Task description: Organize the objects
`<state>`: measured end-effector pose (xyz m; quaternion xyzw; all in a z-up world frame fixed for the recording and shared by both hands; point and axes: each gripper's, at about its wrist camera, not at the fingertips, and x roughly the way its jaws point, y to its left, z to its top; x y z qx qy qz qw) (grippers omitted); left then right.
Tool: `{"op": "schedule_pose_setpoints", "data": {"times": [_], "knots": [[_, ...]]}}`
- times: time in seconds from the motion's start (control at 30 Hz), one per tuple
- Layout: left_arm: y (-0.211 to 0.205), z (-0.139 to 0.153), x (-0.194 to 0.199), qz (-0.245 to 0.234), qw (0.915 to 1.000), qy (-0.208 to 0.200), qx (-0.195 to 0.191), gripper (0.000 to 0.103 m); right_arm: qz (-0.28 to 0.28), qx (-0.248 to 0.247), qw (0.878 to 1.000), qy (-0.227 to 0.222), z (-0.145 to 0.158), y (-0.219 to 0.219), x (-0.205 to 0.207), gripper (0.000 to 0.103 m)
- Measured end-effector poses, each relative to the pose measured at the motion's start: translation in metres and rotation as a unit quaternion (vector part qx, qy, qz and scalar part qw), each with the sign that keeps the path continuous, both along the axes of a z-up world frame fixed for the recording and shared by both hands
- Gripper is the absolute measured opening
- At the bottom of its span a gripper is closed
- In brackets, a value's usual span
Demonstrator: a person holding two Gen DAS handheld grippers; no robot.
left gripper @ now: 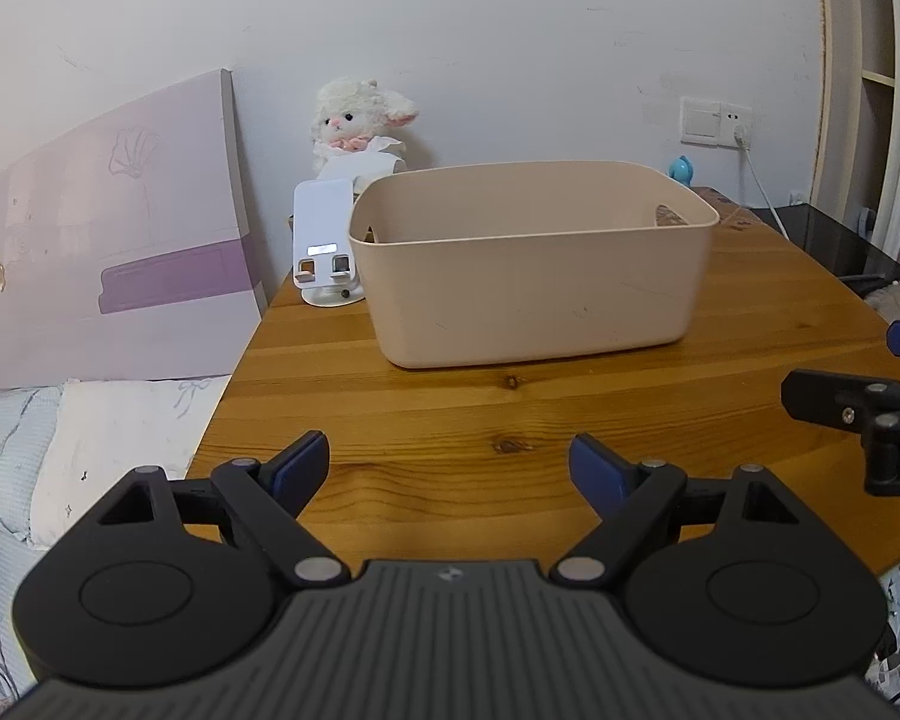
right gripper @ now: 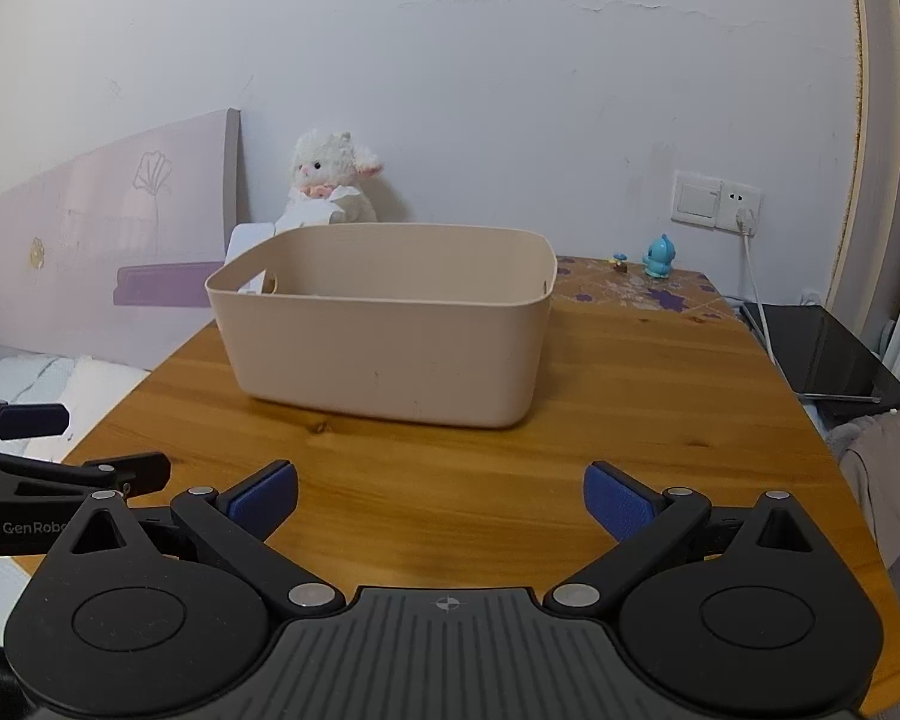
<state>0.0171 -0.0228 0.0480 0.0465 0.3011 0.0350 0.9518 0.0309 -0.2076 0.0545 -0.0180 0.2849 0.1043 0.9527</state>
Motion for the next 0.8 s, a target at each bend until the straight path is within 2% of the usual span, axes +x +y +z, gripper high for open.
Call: {"op": "schedule_pose_setpoints", "data": {"times": [0.27,0.53,0.8], "knots": [[-0.005,-0.005,-0.016,-0.003,0.9999,0.005,-0.011,0.088,0.009,-0.003,1.0,0.011,-0.008,0.0,-0.015,0.103],[-0.016,-0.006,-0.023,-0.016,0.9998,0.003,0.009,0.088,0.011,-0.003,1.0,0.017,-0.012,-0.003,-0.022,0.103],[-0.016,-0.008,-0.021,-0.011,0.9999,0.004,0.011,0.088,0.013,-0.001,1.0,0.015,-0.014,-0.003,-0.021,0.103]]}}
